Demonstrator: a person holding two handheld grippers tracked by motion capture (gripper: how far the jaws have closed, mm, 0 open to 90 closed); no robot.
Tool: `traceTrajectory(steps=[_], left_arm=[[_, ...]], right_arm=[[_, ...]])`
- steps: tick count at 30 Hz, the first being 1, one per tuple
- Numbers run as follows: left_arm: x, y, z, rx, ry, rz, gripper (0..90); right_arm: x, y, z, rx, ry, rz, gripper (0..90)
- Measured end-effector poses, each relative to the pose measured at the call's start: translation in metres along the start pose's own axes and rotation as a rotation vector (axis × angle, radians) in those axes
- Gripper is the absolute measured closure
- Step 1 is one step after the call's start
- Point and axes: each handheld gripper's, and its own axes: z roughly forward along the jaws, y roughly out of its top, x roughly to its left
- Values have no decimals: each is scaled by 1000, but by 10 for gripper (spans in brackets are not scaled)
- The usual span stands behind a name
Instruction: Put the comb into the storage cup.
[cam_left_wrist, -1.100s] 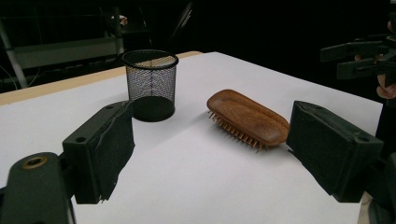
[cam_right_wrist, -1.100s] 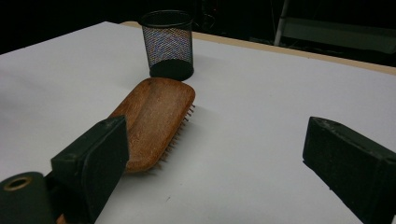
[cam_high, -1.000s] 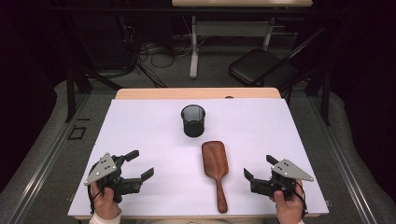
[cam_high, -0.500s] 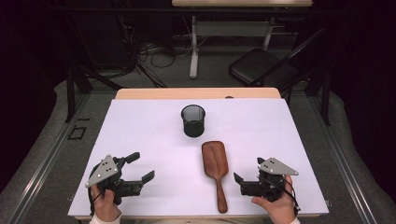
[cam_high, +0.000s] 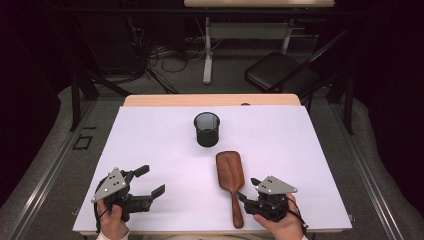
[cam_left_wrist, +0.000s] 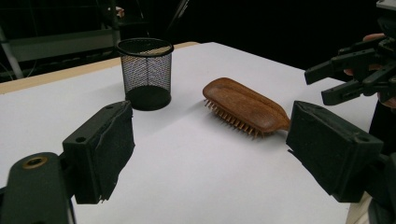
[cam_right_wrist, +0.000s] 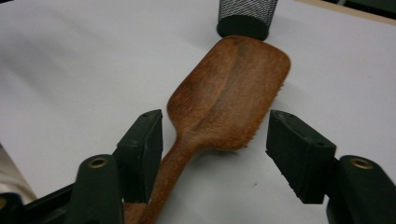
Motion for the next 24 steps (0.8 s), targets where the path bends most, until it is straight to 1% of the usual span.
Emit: traceTrajectory(steps=[2, 4, 5, 9, 10, 11, 14, 18, 20, 21, 22, 23, 24], left_arm=[[-1, 0, -1, 3, 5, 2, 151], [-1, 0, -1, 4, 3, 2, 151], [-1, 0, -1, 4, 9, 2, 151], [0, -1, -1, 5, 2, -2, 151], [0, -1, 0, 6, 1, -3, 151], [0, -1, 0, 11, 4, -2, 151], [-1, -2, 0, 12, 5, 0, 151], [-1, -2, 1, 13, 5, -2, 151], [-1, -2, 1, 17, 4, -2, 151], [-1, -2, 1, 17, 4, -2, 151], [-1, -2, 1, 18, 3, -3, 151], [-1, -2, 2, 20, 5, -2, 151], [0, -2, 2, 19, -1, -2, 151]], right_arm=[[4, -1, 3, 1, 19, -1, 388], [8, -1, 6, 10, 24, -11, 413], [10, -1, 8, 18, 34, -11, 419], [15, -1, 13, 50, 56, -16, 444], [17, -2, 15, 50, 57, -20, 451], [18, -2, 15, 55, 59, -23, 482], [22, -4, 19, 67, 99, -28, 605], [26, -6, 24, 107, 140, -33, 708], [28, -7, 26, 123, 150, -44, 764], [28, -7, 26, 123, 150, -44, 764], [29, -8, 27, 131, 155, -52, 790], [30, -10, 29, 153, 156, -68, 842], [31, -10, 29, 160, 156, -68, 859]])
